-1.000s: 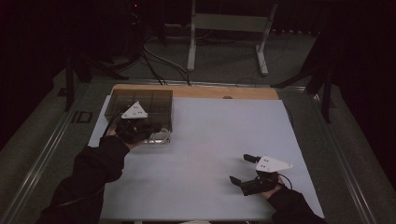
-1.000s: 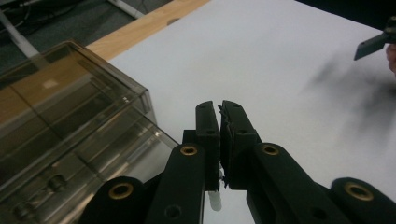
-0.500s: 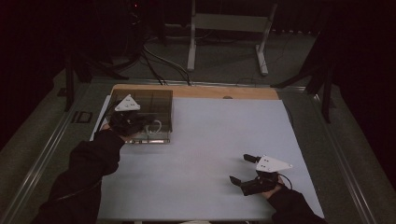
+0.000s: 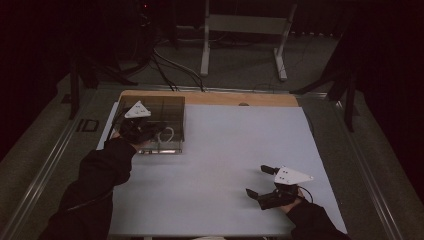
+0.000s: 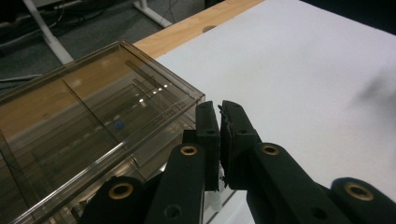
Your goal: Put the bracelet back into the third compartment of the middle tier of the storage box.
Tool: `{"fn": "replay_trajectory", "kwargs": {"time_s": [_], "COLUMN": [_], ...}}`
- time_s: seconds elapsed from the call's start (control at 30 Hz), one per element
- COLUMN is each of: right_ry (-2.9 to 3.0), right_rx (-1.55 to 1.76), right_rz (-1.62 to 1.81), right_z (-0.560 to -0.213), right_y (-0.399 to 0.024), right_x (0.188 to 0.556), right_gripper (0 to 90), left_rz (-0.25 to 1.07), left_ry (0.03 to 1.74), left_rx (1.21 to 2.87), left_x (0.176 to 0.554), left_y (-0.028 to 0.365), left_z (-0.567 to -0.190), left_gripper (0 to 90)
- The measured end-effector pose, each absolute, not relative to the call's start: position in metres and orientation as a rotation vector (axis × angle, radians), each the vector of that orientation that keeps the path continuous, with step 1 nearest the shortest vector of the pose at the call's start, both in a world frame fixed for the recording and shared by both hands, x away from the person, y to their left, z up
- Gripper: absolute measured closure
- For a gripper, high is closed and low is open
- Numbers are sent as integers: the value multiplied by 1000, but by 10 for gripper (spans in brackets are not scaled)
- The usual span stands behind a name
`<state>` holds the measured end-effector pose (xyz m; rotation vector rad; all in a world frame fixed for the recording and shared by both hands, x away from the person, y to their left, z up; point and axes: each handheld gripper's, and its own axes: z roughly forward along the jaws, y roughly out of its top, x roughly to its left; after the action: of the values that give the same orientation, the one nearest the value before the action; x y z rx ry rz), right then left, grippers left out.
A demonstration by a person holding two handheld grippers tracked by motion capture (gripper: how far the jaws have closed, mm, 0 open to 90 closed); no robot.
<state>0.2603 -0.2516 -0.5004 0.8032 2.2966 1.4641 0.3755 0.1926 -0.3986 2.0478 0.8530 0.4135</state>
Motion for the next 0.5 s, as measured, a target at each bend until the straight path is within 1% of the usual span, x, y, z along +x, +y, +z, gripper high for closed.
{"fn": "replay_trajectory", "kwargs": {"time_s": [0.5], "right_ry": [2294], "right_rx": [802], "right_rz": [1465], "right_z": [-500], "right_y": [-252], "right_x": [260], "right_gripper": [22], "left_rz": [368], "left_ry": [856], "left_rx": [2058], "left_x": [384], "left_y": [183], "left_z": [-414], "left_gripper": [885]}}
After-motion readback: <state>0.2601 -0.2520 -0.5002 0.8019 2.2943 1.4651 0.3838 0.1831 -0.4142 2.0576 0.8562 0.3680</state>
